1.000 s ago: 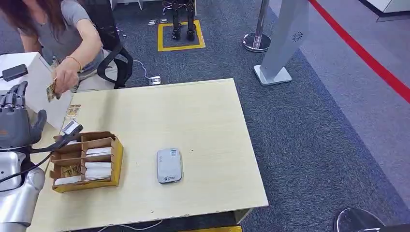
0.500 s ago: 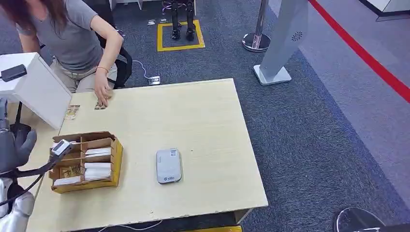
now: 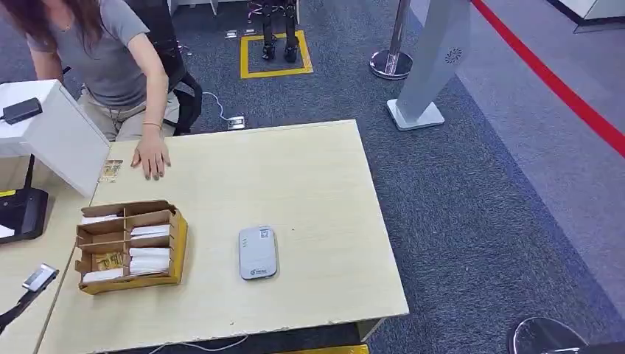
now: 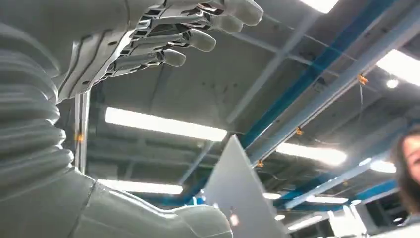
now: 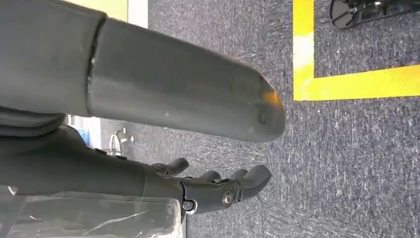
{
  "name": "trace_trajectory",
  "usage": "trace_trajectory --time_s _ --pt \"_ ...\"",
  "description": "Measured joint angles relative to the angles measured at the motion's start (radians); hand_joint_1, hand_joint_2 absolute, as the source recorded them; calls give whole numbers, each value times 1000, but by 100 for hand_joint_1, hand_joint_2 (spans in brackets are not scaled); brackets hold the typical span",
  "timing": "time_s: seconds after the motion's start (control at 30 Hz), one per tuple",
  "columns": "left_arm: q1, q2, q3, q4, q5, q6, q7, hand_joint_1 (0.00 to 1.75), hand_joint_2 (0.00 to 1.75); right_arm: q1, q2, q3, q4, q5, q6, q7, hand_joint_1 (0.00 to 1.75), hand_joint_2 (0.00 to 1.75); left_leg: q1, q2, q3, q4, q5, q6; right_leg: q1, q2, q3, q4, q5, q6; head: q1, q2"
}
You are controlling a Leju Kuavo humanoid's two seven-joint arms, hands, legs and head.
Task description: Pass the card to the sensor for recognition and then transmit it.
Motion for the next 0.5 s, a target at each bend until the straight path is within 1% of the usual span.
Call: trace_trajectory --time_s 0.1,0.13,0.27,0.4,0.47,0.5 --pt "52 -4 45 -8 -21 0 -2 0 175 0 4 0 0 0 0 5 0 0 0 0 0 0 0 0 0 0 0 0 0 0 0 0" --pt "66 -12 54 -8 -29 0 -6 0 175 1 5 0 0 1 0 7 0 0 0 -1 0 0 0 0 0 -1 0 0 0 0 0 0" --pt "109 -35 55 -7 -38 0 -13 0 175 0 10 0 0 2 0 8 0 0 0 -1 0 0 0 0 0 -1 0 0 0 0 0 0" --pt "128 -50 56 -5 -39 -1 -11 0 175 0 13 0 0 2 0 8 0 0 0 -1 0 0 0 0 0 -2 1 0 0 0 0 0" --pt "135 -53 52 3 -40 -3 21 0 175 0 13 0 0 0 -1 6 0 0 0 -1 0 0 0 0 0 -2 1 0 0 0 0 0" --pt "141 -52 45 8 -40 -3 49 0 175 0 13 0 0 0 -2 5 0 0 0 -1 1 0 0 0 0 -1 1 0 0 0 0 0"
